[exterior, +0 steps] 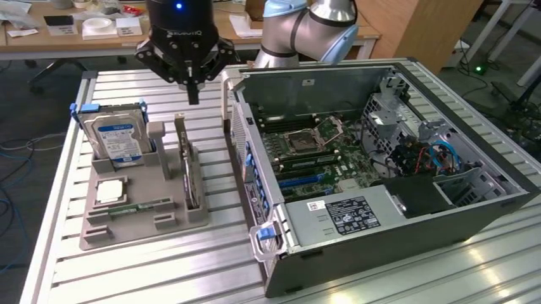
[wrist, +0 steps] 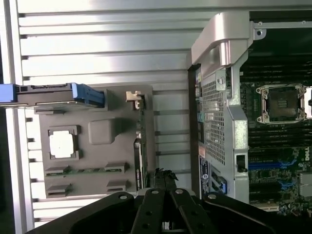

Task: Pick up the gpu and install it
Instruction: 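Reach for the gpu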

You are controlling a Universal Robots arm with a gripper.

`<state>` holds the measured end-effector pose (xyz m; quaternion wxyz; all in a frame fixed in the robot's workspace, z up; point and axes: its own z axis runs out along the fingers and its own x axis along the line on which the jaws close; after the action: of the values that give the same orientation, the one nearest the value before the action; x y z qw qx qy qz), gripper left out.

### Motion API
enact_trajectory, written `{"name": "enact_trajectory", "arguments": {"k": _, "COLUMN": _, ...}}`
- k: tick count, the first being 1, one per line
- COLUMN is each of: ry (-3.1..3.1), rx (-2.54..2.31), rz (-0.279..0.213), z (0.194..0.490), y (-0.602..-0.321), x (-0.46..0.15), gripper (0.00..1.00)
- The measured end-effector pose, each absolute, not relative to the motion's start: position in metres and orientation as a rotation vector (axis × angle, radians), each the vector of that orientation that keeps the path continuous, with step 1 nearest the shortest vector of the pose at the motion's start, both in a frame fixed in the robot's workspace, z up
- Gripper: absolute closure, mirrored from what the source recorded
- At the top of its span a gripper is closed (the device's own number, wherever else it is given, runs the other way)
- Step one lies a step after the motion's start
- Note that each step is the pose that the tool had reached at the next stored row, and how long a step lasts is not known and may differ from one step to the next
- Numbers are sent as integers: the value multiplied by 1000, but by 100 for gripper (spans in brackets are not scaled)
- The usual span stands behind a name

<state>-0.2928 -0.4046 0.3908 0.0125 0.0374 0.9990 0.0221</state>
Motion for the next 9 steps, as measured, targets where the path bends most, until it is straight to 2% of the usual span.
{"name": "enact_trajectory", "arguments": {"k": 9, "ry": 3114, "rx": 117, "rz": 69, "z": 390, "y": -406, "x": -317, "gripper": 90}}
